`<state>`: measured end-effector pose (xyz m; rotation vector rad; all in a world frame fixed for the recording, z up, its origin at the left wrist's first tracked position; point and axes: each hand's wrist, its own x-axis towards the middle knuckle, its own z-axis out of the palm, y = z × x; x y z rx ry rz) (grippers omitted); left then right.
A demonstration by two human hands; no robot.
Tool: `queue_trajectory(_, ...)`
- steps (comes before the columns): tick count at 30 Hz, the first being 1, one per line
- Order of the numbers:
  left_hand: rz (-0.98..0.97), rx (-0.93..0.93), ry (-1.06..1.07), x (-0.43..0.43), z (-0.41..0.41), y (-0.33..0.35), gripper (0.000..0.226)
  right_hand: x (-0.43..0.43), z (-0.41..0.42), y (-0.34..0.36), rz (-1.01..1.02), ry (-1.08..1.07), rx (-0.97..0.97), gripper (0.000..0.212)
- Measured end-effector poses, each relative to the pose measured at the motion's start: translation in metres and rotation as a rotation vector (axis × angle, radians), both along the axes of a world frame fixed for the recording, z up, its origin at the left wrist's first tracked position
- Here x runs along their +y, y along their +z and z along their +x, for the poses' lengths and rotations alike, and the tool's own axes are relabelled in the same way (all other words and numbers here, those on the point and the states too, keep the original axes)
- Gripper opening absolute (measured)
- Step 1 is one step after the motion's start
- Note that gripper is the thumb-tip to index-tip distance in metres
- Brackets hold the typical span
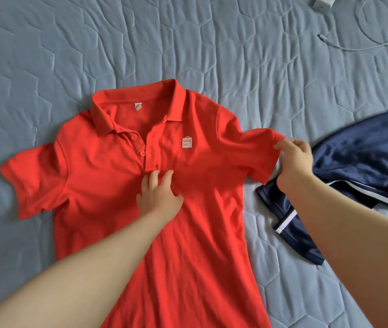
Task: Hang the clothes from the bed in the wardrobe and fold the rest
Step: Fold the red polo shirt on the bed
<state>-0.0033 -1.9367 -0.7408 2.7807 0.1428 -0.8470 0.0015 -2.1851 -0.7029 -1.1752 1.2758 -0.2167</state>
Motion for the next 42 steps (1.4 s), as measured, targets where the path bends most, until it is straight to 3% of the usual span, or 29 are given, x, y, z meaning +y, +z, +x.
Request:
queue_trajectory(1,0.003,-0.073,-0.021,-0.004,-0.003,0.000,0.067,-0.004,0.001,0.000,0.030,0.028,0.014,0.020)
queue_trajectory(4,-0.015,-0.119,-0.041,-0.014,-0.007,-0.005,0.068,-0.001,0.000,-0.010,0.235,0.112,0.113,0.063)
queue_trajectory(5,-0.012,-0.093,-0.053,-0.017,-0.008,-0.008,0.068,0.002,-0.002,-0.012,0.262,0.133,0.167,0.068)
queue_trajectory(8,-0.005,-0.013,-0.124,-0.018,-0.010,-0.017,0.068,0.008,-0.004,-0.018,0.288,0.220,0.312,0.043)
queue_trajectory(11,-0.018,0.004,-0.137,-0.014,-0.007,-0.019,0.068,0.007,-0.003,-0.021,0.394,0.218,0.272,0.018)
queue_trajectory(14,-0.040,0.008,-0.127,-0.013,-0.004,-0.014,0.068,0.004,-0.006,-0.022,0.209,0.104,0.172,0.010)
queue_trajectory(17,-0.051,0.053,-0.132,-0.013,-0.003,-0.011,0.069,0.003,-0.012,-0.021,0.033,0.113,0.197,0.015)
queue_trajectory(21,-0.066,0.136,-0.158,-0.011,0.006,-0.006,0.072,0.013,-0.006,-0.013,0.187,0.092,0.226,0.026)
queue_trajectory(23,-0.125,0.150,-0.137,-0.009,0.011,-0.002,0.072,0.018,-0.002,-0.011,0.128,0.072,0.205,0.031)
queue_trajectory(26,-0.343,0.051,-0.008,-0.006,0.015,0.006,0.066,0.033,-0.002,-0.005,-0.228,0.204,0.173,0.038)
queue_trajectory(29,-0.601,-0.027,0.253,-0.006,0.021,0.020,0.049,0.061,-0.002,0.006,-0.406,0.451,-0.035,0.046)
queue_trajectory(32,-0.874,0.089,0.686,-0.008,0.028,0.035,0.031,0.087,-0.010,0.005,-0.557,1.024,-0.032,0.053)
queue_trajectory(35,-0.943,0.302,0.960,-0.001,0.031,0.037,0.031,0.101,-0.019,-0.002,-0.522,1.532,0.195,0.051)
queue_trajectory(38,-0.848,0.370,0.908,0.004,0.027,0.031,0.028,0.109,-0.028,-0.003,-0.432,1.460,0.165,0.032)
queue_trajectory(42,-0.808,0.291,0.886,-0.010,0.038,0.026,0.053,0.107,-0.035,-0.006,-0.413,1.220,0.081,0.016)
